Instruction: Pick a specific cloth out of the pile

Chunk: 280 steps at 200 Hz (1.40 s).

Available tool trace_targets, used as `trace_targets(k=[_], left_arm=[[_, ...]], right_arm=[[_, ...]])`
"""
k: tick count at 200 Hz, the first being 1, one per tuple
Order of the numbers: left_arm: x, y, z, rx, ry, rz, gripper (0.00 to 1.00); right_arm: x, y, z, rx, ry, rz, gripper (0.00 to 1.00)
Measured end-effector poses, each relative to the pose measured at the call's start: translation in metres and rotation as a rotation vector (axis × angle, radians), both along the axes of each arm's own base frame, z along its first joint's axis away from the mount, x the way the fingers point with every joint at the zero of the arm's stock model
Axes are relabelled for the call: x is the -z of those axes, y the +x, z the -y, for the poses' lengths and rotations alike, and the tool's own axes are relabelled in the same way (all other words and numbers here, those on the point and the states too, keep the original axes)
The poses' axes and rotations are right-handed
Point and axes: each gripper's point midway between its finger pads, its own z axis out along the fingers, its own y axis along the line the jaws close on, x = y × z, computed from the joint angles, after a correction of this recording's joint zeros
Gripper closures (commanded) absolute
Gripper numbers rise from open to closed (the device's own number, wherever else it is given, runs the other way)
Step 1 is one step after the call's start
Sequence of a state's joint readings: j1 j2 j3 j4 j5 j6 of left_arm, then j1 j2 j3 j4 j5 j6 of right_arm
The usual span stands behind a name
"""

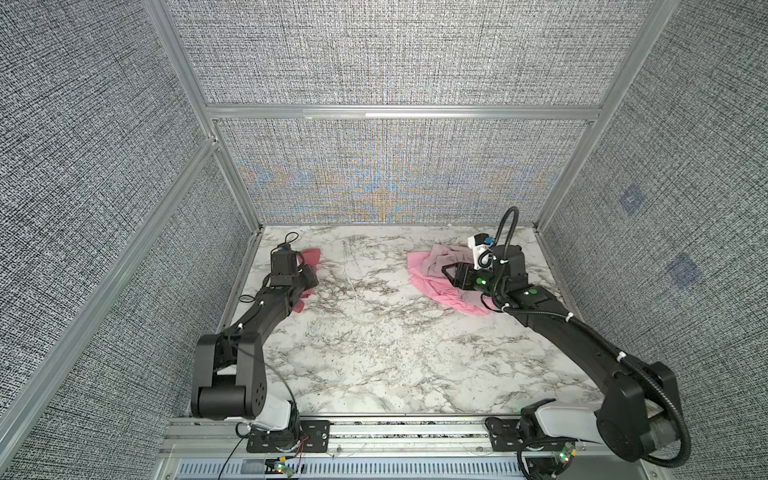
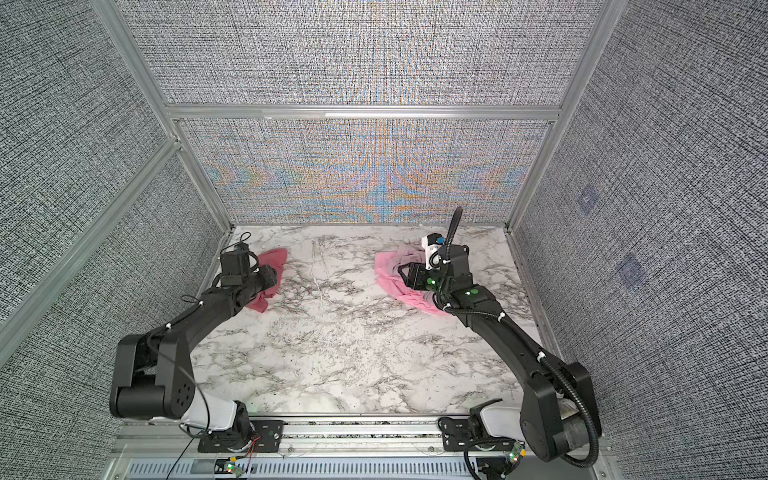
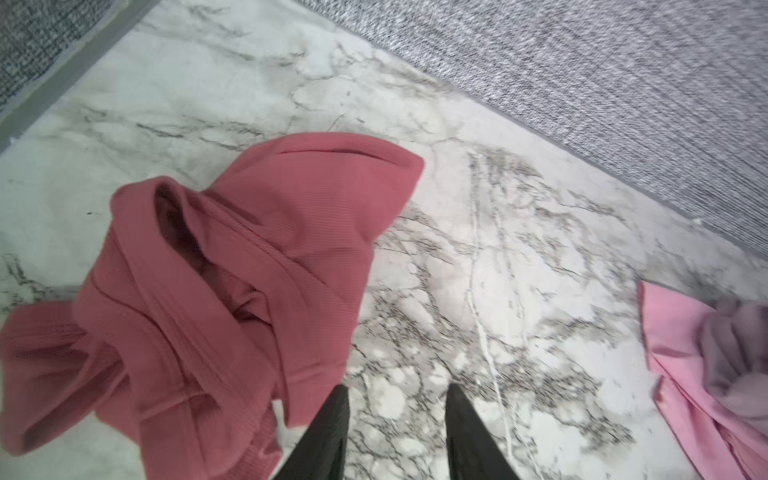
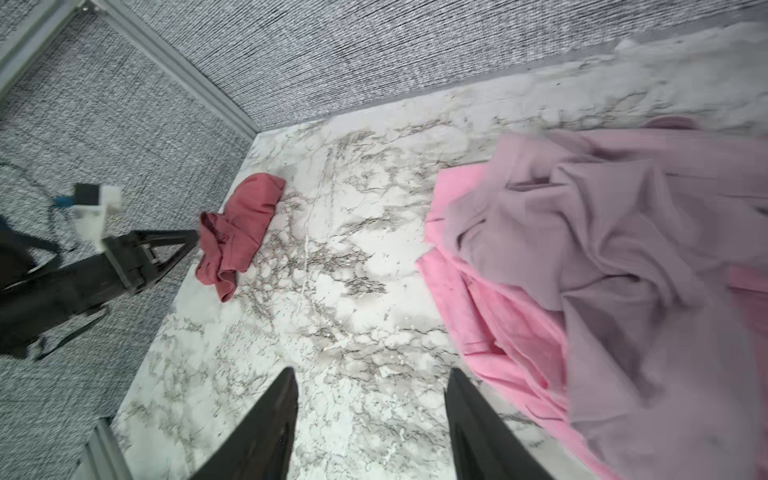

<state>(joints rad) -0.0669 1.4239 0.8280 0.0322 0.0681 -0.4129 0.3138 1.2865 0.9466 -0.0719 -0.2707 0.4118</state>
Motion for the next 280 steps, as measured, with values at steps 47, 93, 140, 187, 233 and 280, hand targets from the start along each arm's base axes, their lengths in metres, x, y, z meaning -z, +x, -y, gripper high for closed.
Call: trace_targets(k=[47,93,140,187,233,280], left_arm=[[-0.025,-0.038,0.012,0.055,0.068,0.184,0.54],[-0.028,-0.059,0.001,0.035,0.138,0.269,0.47],[-0.026,-0.077,-0.02,-0.063,0.184,0.319,0.34],[-0.026,-0.085,-0.036,-0.145,0.217,0.353,0.25],[-0.012,-0.083,-0.061,-0.259,0.304,0.315,0.13],[0.0,-0.069,-0.08,-0.326,0.406,0.274,0.12]], right_arm=[[0.019,-0.005,0.068,0.245,-0.173,0.043,0.38],[0.043,-0.012,0.13,0.469,-0.334,0.075,0.33],[0.061,-0.027,0.176,0.658,-0.463,0.103,0.2],[0.083,-0.042,0.207,0.788,-0.539,0.124,0.13],[0.087,-0.041,0.23,0.897,-0.581,0.148,0.11],[0.096,-0.032,0.24,0.947,-0.602,0.155,0.09]])
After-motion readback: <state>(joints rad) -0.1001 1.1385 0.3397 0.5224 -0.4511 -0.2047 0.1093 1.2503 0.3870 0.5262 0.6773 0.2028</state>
